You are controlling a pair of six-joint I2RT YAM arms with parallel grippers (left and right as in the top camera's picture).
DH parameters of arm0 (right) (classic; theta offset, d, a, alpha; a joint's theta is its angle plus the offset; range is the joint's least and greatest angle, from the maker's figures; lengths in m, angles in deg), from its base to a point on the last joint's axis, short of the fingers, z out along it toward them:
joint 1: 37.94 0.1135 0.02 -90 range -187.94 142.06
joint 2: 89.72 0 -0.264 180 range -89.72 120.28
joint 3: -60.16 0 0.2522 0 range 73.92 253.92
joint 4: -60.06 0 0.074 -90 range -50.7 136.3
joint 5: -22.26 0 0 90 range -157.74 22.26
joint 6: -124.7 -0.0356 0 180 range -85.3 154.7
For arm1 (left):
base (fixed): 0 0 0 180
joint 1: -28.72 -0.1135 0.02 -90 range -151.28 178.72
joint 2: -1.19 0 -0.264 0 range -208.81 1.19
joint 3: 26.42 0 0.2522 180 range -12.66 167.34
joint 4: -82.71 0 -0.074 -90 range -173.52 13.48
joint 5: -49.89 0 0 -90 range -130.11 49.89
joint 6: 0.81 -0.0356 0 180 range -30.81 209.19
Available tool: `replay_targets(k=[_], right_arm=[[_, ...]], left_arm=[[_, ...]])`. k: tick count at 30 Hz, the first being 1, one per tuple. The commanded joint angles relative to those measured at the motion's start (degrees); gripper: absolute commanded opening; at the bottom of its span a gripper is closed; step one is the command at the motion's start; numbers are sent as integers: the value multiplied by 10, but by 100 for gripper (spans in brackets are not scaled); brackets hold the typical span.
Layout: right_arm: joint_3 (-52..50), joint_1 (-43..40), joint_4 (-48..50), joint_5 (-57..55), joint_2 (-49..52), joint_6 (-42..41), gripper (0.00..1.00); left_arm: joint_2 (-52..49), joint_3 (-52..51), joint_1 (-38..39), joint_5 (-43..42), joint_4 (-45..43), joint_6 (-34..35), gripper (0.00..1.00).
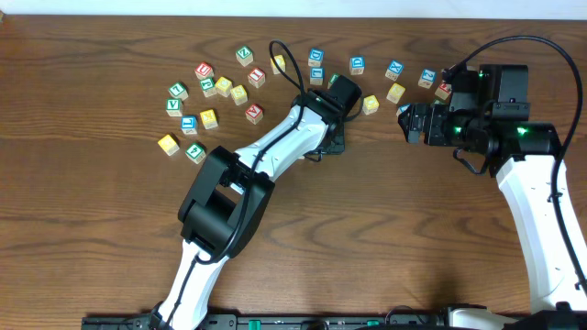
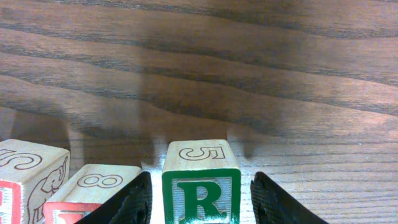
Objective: Spell out NEURIPS
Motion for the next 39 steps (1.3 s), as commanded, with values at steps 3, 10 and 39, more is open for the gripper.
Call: replay_targets(k=[3, 10, 39], right_arm=[[11, 3, 0, 2, 6, -7, 99], [11, 3, 0, 2, 6, -7, 99], [11, 3, 29, 6, 7, -22, 98]], left_arm=[[11, 19, -3, 5, 6, 5, 51], [62, 18, -4, 5, 8, -7, 51], [263, 18, -78, 25, 46, -120, 50]])
